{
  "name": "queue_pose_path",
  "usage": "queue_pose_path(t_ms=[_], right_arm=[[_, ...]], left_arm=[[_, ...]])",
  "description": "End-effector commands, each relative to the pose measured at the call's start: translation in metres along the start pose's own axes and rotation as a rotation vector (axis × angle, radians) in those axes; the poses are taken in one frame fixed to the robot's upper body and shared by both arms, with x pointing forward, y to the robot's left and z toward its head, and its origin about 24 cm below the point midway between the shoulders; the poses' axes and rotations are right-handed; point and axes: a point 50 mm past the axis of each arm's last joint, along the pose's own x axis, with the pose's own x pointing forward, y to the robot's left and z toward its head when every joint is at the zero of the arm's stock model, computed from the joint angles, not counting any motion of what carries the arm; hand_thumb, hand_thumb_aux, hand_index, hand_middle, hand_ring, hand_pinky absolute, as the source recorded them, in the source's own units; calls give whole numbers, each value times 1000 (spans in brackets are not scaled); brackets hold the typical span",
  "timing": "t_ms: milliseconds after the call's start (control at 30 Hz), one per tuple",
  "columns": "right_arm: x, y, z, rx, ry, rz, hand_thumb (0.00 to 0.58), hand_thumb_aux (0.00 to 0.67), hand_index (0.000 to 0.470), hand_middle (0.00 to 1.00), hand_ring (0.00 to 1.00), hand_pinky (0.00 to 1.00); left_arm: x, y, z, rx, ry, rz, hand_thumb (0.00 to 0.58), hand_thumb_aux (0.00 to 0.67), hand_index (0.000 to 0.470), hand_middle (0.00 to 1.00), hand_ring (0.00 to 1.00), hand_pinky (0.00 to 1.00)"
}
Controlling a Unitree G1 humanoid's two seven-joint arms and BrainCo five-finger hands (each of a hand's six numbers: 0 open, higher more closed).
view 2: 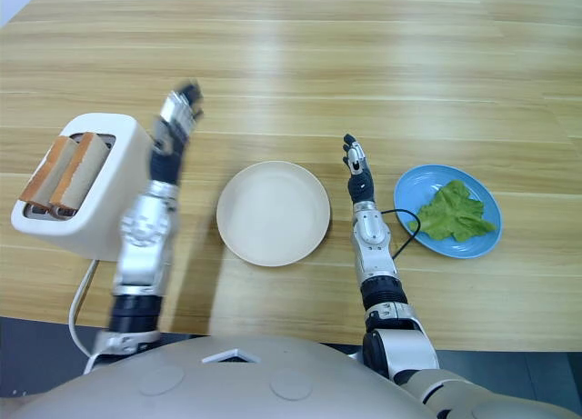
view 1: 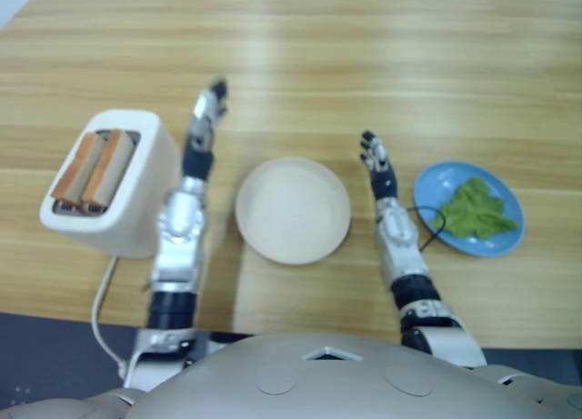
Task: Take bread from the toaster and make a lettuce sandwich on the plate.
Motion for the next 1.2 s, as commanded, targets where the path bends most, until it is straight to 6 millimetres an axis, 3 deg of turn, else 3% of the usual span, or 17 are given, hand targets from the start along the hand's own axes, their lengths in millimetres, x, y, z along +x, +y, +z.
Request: queue_pose_path(t_ms=[33,200,300,367,500,600,700,1033,1200], right_arm=[[-6,5,-10,-40,38,-7,0,0,0,0,0,0],[-7,17,-12,-74,38,2,0,0,0,0,0,0],[-6,19,-12,-88,29,2,0,0,0,0,0,0],[-6,19,-12,-89,27,-3,0,0,0,0,0,0],[-7,16,-12,-92,26,-15,0,0,0,0,0,0],[-7,16,-13,-93,30,-17,0,0,0,0,0,0],[-7,16,-13,-94,31,-17,0,0,0,0,0,0],[-9,15,-15,-98,42,-21,0,0,0,0,0,0],[-9,13,-13,-99,36,-25,0,0,0,0,0,0]], left_arm=[[4,40,53,25,-19,-36,0,0,0,0,0,0],[6,99,104,195,-10,-22,0,0,0,0,0,0],[-6,127,121,435,71,30,0,0,0,0,0,0],[-16,144,114,665,209,51,0,0,0,0,0,0],[-37,168,71,1041,510,1,0,0,0,0,0,0],[-58,180,34,1193,710,-110,0,0,0,0,0,0],[-71,188,20,1425,783,-189,0,0,0,0,0,0],[-90,166,6,1291,870,-310,0,0,0,0,0,0],[-100,171,2,1341,939,-334,0,0,0,0,0,0]])
